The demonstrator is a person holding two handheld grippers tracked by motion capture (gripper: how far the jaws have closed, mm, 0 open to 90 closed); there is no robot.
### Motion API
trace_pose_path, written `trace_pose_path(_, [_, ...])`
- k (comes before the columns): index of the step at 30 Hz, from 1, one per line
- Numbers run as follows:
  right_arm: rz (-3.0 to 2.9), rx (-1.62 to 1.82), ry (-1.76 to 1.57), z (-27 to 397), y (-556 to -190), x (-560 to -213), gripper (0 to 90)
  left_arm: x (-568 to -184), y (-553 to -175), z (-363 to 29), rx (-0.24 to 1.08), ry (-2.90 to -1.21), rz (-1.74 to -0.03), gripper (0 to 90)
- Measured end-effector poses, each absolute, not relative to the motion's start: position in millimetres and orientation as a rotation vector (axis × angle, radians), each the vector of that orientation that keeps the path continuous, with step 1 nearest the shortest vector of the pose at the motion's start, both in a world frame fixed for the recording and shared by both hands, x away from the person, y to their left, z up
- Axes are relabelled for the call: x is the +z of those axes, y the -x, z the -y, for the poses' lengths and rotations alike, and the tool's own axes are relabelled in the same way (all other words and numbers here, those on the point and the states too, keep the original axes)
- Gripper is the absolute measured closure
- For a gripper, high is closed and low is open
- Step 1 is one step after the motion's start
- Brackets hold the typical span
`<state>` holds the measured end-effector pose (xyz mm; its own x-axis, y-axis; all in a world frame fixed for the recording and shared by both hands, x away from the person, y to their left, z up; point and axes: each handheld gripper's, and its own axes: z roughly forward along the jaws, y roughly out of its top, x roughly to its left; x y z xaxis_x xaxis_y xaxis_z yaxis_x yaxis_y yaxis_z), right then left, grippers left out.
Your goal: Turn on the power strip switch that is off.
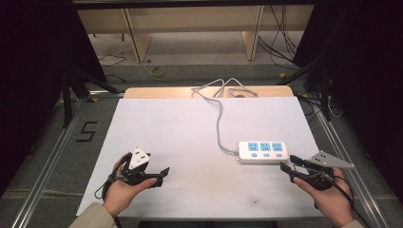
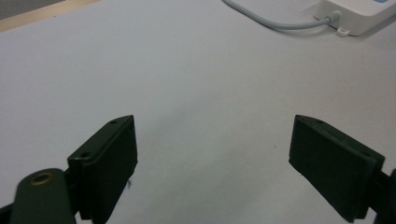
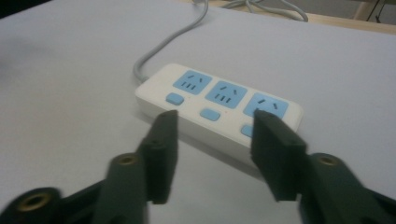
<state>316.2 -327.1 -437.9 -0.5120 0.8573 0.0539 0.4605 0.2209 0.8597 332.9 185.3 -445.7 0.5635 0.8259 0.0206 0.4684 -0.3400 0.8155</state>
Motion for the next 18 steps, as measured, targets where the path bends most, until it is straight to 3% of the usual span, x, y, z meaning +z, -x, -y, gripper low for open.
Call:
trace_pose_path(4, [-2.059,1.168,-1.208,326,-313,-431,77.4,-445,-333,-188,0.568,-1.981,-1.05,15.4])
trace_pose_path(7, [-2.053,1.149,-1.2,326,-312,-428,88.3,-445,-333,-189,0.573,-1.982,-1.05,15.5])
trace_pose_path(18, [-2.093,1.122,-1.209,322,-320,-424,90.0,-444,-335,-191,0.575,-1.98,-1.054,15.9])
